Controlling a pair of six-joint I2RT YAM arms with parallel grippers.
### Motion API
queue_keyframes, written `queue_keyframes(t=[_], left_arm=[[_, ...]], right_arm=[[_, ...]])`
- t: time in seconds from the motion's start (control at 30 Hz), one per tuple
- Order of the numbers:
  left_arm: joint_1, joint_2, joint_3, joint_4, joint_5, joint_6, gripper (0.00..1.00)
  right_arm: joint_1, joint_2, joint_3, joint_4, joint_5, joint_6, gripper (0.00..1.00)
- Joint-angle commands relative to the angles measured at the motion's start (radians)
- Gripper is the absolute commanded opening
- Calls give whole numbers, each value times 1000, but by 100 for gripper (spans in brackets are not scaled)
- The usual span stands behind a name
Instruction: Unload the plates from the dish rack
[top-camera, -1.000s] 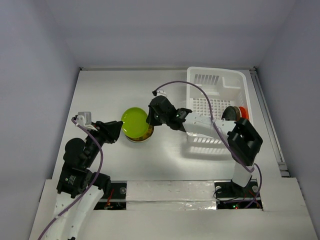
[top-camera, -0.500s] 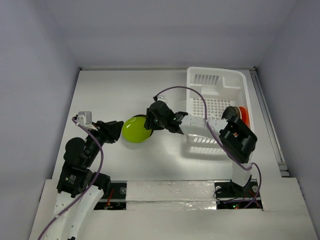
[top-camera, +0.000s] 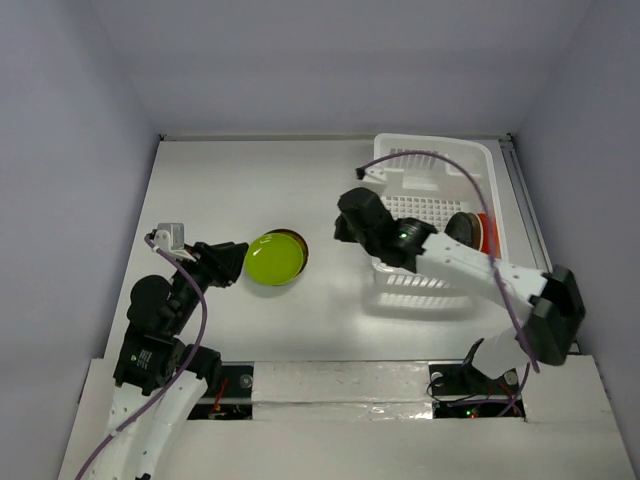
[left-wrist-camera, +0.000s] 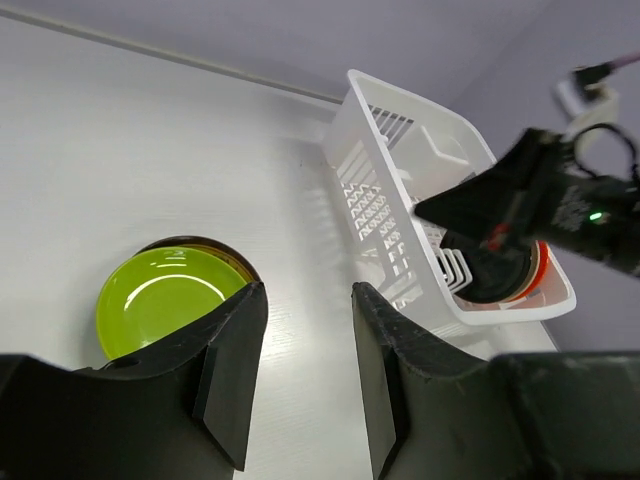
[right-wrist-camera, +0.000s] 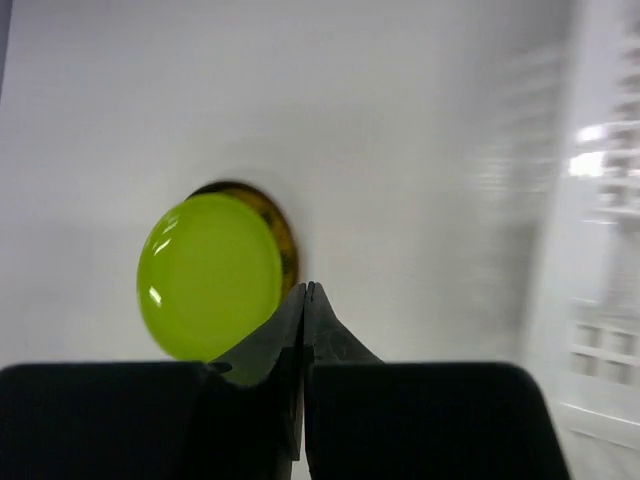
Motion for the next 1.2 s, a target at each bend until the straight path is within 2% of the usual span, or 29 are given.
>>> queue_keyframes(t=[0.0, 0.07, 0.1, 0.13, 0.2, 0.23, 0.27, 0.33, 0.4, 0.6, 0.73, 0.9, 1.0, 1.03, 1.17], left_arm=[[4, -14, 20, 52, 26, 4, 37], [4, -22, 20, 55, 26, 6, 37], [4, -24, 19, 53, 26, 4, 36], [4, -28, 19, 55, 23, 4, 34], [-6, -33, 19, 52, 16, 4, 28], [-6, -34, 19, 50, 8, 3, 25], [-6, -34, 20, 47, 3, 3, 16], [-15, -31, 23, 41, -13, 0, 5], [-16, -28, 26, 32, -26, -3, 1], [-25, -36, 32, 12, -75, -11, 0], [-25, -33, 32, 10, -75, -13, 0], [-25, -31, 32, 12, -66, -10, 5], [-25, -30, 32, 14, -63, -11, 7], [-25, -30, 32, 12, -63, -10, 7], [-25, -27, 32, 17, -57, -10, 9]], right_arm=[[-93, -182, -48, -203, 267, 11, 0], [-174, -249, -105, -307, 296, 10, 0], [-271, -312, -125, -335, 290, 1, 0], [-312, -342, -166, -375, 288, -24, 0], [-409, -386, -188, -412, 275, -48, 6], [-431, -418, -194, -451, 278, -55, 16], [-446, -431, -197, -466, 290, -65, 25], [-506, -442, -193, -493, 279, -87, 42], [-541, -429, -177, -509, 256, -114, 47], [-640, -330, -142, -478, 167, -203, 36], [-663, -270, -145, -441, 161, -228, 36], [-663, -238, -153, -400, 153, -256, 33], [-663, -207, -136, -403, 172, -263, 25], [-663, -202, -130, -407, 176, -265, 18], [-663, -213, -90, -436, 166, -289, 6]])
